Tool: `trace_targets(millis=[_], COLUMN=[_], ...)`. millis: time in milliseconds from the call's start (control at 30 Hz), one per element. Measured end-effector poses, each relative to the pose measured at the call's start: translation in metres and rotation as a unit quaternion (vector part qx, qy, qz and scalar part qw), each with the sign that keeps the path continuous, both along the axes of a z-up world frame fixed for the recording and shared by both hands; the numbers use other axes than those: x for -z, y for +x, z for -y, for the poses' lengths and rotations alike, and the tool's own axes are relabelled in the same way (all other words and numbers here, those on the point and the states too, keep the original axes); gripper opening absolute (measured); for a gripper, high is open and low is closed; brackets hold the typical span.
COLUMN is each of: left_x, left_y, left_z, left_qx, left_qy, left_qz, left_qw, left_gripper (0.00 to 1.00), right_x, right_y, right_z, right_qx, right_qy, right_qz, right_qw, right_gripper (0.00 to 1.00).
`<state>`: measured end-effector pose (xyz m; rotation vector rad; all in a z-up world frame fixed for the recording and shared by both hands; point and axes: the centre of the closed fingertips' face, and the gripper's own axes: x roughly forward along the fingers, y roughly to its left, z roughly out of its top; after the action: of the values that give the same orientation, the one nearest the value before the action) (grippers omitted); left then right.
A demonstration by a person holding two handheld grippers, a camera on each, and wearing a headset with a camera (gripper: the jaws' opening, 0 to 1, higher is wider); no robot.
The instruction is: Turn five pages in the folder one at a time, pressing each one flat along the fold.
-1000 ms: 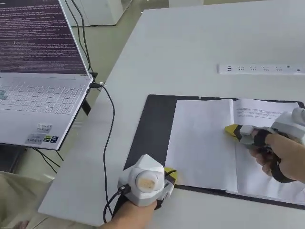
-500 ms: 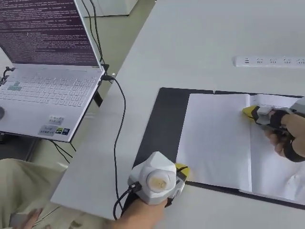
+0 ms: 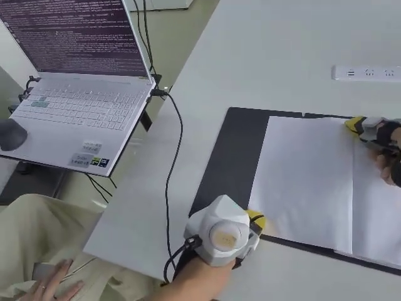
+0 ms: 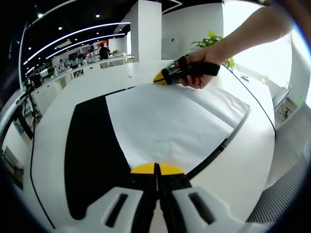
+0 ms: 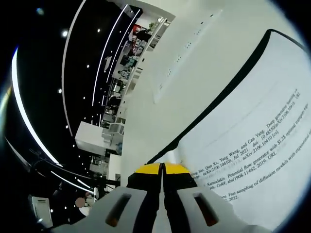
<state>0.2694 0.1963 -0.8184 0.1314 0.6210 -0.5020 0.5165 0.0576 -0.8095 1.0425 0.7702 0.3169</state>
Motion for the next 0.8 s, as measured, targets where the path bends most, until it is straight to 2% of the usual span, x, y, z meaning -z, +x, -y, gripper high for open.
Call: trace_targets(millis=[267, 367, 500, 567, 800], left_x=[0.000, 0.000, 0.001, 0.001, 0.001], left_y=[0.000, 0.000, 0.000, 0.000, 0.000], left_z=[0.000, 0.000, 0.000, 0.000, 0.000], left_qx=[-0.003, -0.001, -0.002, -0.003, -0.003], left_qy=[0.000, 0.001, 0.000, 0.000, 0.000], left_qz=[0.001, 0.000, 0.000, -0.001, -0.003], left_qw=[1.0000, 1.0000, 1.0000, 1.0000, 1.0000], left_gripper=[0.00, 0.00, 0.00, 0.00, 0.00], right_x=[-0.003, -0.002, -0.002, -0.003, -0.003], right_y=[-0.004, -0.015, -0.032, -0.041, -0.069], right_z=[-0.001, -0.003, -0.004, -0.004, -0.006], right_qx=[0.004, -0.011, -0.031, -0.033, -0.058], right_qy=[-0.004, 0.006, 0.018, 0.038, 0.052], right_qz=[0.001, -0.014, -0.021, -0.033, -0.041], right_qw=[1.0000, 0.9998, 0.9991, 0.9982, 0.9961], right_gripper=[0.00, 0.00, 0.00, 0.00, 0.00])
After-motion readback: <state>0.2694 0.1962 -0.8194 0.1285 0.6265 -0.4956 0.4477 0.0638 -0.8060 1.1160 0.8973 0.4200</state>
